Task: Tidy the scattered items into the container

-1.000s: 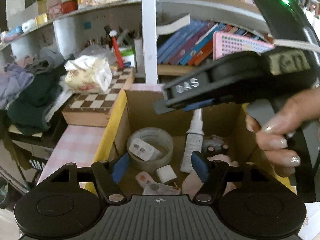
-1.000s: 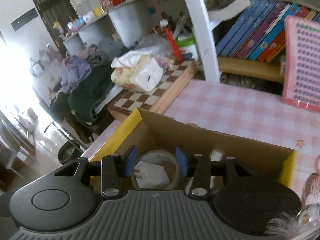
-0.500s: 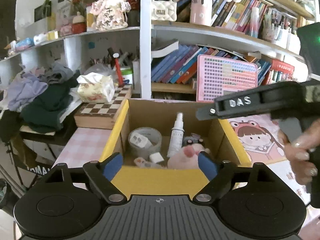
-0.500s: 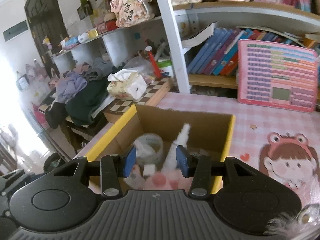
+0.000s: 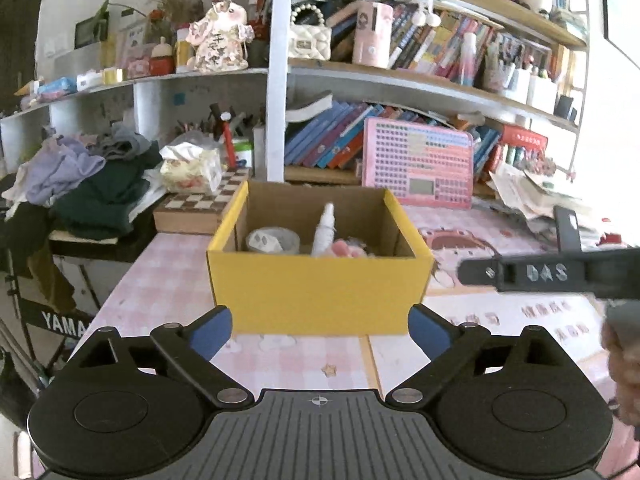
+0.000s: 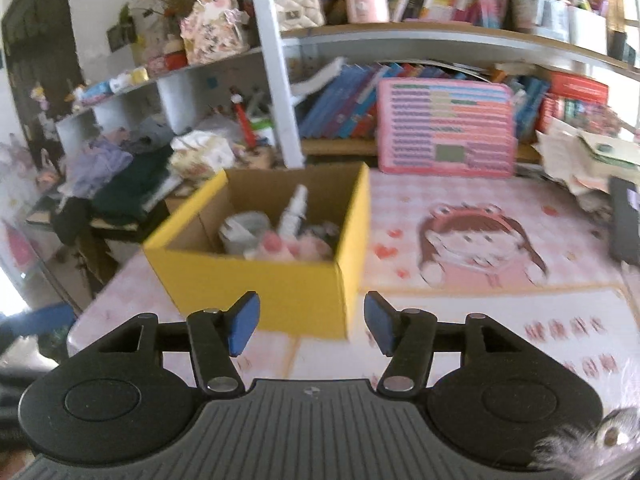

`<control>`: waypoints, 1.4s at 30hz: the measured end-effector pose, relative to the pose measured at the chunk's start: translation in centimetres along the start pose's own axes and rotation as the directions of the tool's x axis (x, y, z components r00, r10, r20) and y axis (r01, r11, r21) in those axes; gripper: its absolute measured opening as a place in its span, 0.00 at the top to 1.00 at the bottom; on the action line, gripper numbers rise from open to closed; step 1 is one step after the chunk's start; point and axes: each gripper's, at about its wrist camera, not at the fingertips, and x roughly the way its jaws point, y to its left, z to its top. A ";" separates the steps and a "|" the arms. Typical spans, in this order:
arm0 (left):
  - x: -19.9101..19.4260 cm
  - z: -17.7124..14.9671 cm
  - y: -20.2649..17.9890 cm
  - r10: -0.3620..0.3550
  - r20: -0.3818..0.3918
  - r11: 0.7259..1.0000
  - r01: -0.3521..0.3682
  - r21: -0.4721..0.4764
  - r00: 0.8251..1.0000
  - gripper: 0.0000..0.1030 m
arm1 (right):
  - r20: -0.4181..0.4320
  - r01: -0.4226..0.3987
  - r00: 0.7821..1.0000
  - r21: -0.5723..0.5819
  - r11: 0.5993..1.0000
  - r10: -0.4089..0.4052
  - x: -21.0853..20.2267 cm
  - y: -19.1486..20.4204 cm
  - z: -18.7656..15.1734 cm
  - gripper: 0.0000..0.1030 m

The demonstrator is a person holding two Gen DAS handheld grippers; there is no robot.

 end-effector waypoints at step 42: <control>-2.0 -4.7 -5.2 0.054 -0.074 0.995 -0.048 0.085 0.996 0.00 | -0.025 0.227 0.974 0.058 0.972 -0.226 -6.7 -2.2 -9.1 0.01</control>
